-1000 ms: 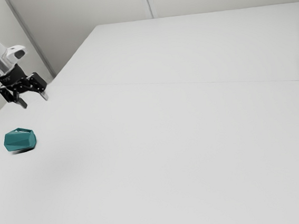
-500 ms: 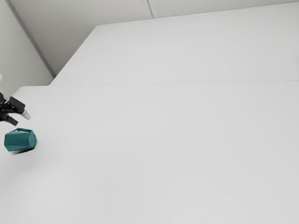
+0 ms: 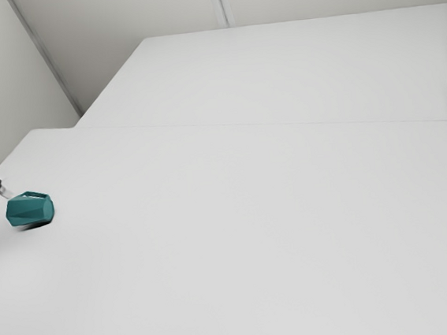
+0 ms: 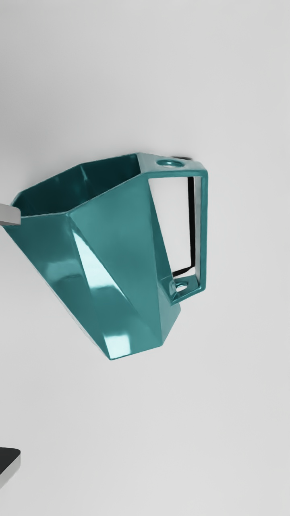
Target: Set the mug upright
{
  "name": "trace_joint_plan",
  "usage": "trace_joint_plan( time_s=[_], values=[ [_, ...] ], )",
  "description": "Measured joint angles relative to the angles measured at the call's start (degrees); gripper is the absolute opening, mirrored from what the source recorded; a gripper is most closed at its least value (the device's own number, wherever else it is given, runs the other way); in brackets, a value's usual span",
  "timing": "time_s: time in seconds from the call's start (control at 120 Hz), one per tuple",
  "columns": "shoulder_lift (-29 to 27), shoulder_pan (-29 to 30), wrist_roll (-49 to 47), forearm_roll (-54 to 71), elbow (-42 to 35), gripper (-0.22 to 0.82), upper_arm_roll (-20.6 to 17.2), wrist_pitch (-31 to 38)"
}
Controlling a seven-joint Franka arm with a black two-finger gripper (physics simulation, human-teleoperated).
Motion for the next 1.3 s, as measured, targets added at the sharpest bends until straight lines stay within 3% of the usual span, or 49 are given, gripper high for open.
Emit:
trace_joint_plan(
  time_s=[0.475,0.883,1.3],
  values=[
    [14.67,5.16,7.61,-11.41,15.41,0.60,-0.83,-2.80],
    [15.06,7.05,8.53,-16.19,14.56,0.60,-0.58,-11.99],
    [17.46,7.48,8.02,-16.72,15.62,0.60,-2.17,-14.54]
  ],
)
